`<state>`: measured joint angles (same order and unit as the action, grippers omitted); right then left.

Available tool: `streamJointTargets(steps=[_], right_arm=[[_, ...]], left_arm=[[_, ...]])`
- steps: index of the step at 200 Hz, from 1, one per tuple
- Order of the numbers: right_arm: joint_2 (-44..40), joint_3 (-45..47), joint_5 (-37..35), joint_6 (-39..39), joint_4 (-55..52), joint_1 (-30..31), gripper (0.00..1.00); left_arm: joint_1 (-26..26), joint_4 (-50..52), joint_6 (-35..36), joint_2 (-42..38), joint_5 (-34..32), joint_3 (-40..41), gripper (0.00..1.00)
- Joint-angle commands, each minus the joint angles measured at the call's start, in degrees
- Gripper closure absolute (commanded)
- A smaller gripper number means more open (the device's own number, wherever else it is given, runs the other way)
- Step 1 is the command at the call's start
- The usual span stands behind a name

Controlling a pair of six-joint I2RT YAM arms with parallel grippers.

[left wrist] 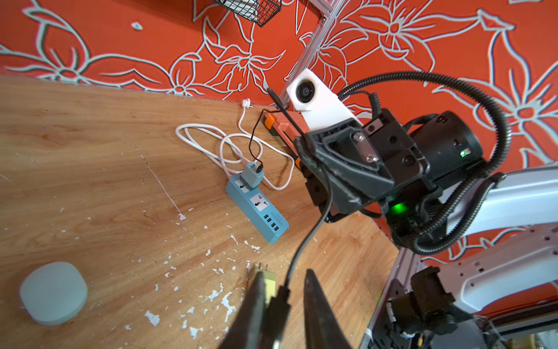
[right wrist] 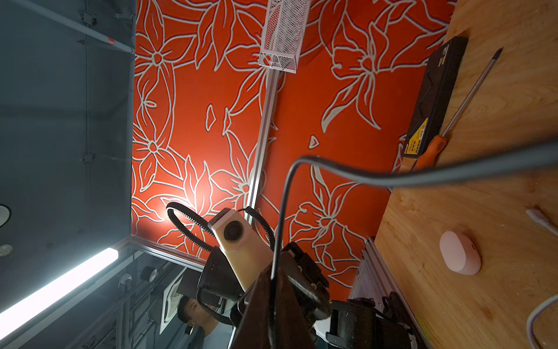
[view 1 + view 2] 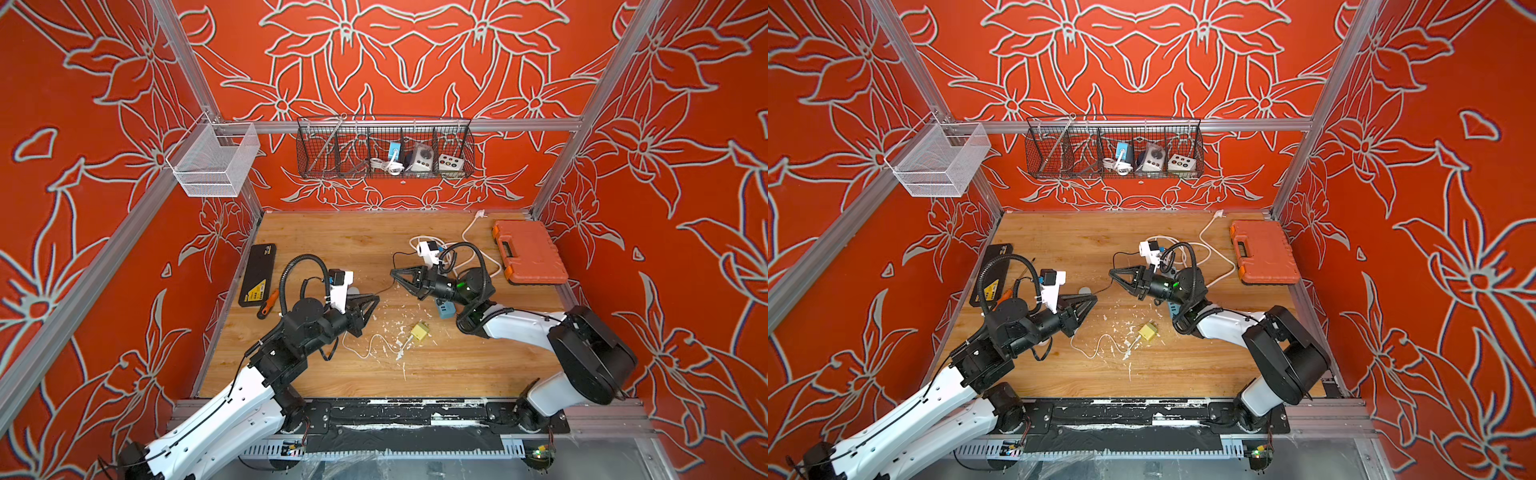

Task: Charge the bluetooth headset
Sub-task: Adjust the charging cable.

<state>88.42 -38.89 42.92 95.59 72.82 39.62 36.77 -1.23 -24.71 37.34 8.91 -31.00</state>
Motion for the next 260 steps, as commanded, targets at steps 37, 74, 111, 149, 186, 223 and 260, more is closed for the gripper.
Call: streamJointTargets(steps=[37,74,111,149,186,223,260], right_arm=[[0.6,0.0,0.2,1.7,3.2,-0.3,0.91],[0.7,0.2,0.2,1.5,3.2,-0.4,0.9],[1.4,0.1,0.8,1.6,4.0,-0.3,0.89],[1.7,0.0,1.9,0.5,3.7,-0.3,0.87],[2.2,0.3,1.8,0.4,4.1,-0.3,0.86],[2.2,0.4,1.8,0.5,4.5,-0.3,0.87],[2.0,0.0,1.7,1.0,5.2,-0.4,0.94]], left_arm=[[0.1,1.1,-0.3,-1.6,-0.9,0.8,0.83],[0.1,1.3,-0.7,-1.7,-1.5,0.9,0.84],[0.1,1.2,-0.9,-1.6,-1.6,0.6,0.88],[0.1,1.4,-1.1,-1.6,-2.0,0.1,0.88],[0.1,2.1,-0.7,-2.5,-1.9,0.0,0.81],[0.1,2.1,-0.8,-3.5,-1.9,0.5,0.92],[0.1,1.7,-1.4,-2.7,-2.3,1.0,0.77]])
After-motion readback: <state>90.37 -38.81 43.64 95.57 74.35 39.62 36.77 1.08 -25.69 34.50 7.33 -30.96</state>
